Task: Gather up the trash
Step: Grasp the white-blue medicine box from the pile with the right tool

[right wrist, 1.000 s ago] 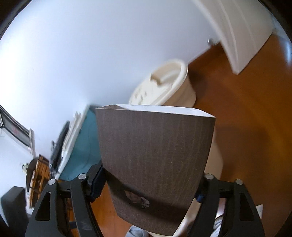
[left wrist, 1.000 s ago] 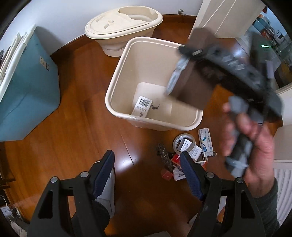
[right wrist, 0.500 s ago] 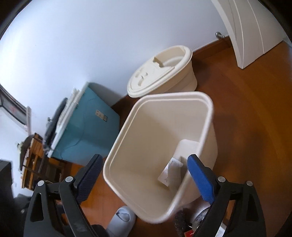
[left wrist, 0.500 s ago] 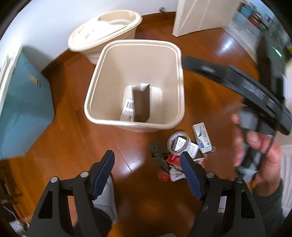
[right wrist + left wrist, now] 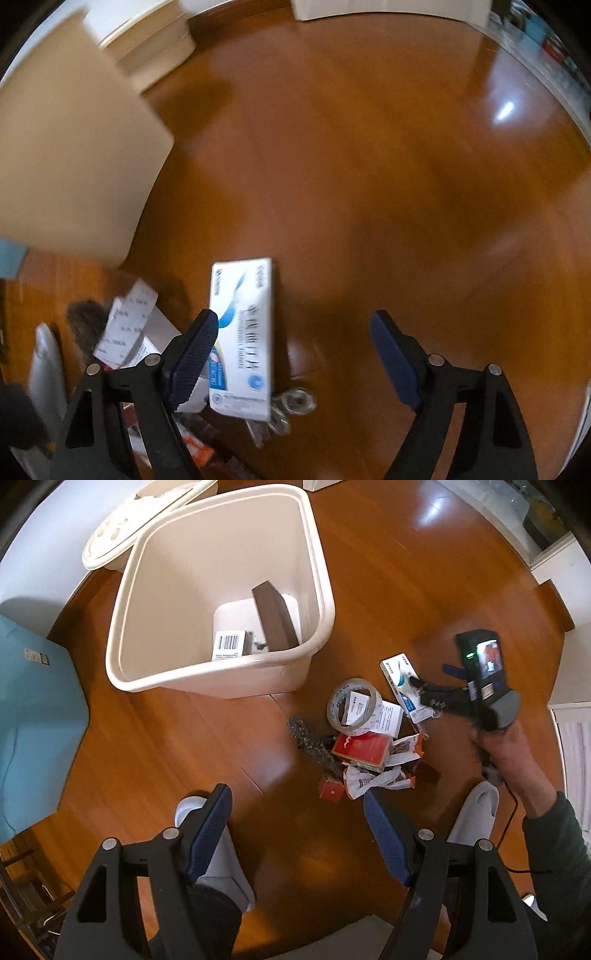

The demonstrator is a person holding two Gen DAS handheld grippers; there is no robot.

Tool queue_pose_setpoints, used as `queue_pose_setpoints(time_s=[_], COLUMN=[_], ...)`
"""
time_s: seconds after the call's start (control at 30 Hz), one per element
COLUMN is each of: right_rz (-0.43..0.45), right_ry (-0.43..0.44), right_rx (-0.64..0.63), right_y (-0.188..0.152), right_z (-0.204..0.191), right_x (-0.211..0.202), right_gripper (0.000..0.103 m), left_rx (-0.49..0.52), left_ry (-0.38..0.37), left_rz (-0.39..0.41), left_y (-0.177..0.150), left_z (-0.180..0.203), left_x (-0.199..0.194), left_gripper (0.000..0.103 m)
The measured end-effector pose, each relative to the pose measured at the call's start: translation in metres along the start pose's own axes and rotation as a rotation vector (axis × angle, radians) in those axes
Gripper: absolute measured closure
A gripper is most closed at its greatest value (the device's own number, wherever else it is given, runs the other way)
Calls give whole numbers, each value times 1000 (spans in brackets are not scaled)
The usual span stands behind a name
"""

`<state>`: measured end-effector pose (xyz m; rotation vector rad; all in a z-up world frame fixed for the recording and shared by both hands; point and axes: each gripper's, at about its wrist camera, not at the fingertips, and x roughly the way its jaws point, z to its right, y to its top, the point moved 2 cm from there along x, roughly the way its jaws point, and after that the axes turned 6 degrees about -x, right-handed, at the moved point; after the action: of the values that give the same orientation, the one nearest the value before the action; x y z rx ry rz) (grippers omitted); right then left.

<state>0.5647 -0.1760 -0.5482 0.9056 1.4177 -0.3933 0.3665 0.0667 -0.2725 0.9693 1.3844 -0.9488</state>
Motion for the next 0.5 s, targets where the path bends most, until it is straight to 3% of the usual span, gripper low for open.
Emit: queue_pose_setpoints(time_s=[0.07,0.17,0.23,0.33,0.4,0.47,0.5], right_rz=[-18,-82,-95,-95,-96,-98,-92], right_ry=[-13,-99,-67,-51,-52,16,37], right_rx=[-57,-110,-113,-141,-114,-45,-17], right_y=[0,-2,-3,-2,-2,-2,-2], right_z=[-19,-31,-39,-47,-43,-35,-32], right_x=[12,32,40,49,50,51,51], right_gripper=[16,16,17,27,60,81,84], left_rx=[14,42,61,130,204,292,329], left_ry=[9,25,35,76,114,106,91], left_rz=[3,10,15,36,67,80,75], left_y=[-1,-4,-7,-11,-15,-20,-21], left_z=[3,10,15,27,39,54,62], left_x=[1,1,5,12,18,30,38], left_gripper=[30,30,30,30,30,30,30])
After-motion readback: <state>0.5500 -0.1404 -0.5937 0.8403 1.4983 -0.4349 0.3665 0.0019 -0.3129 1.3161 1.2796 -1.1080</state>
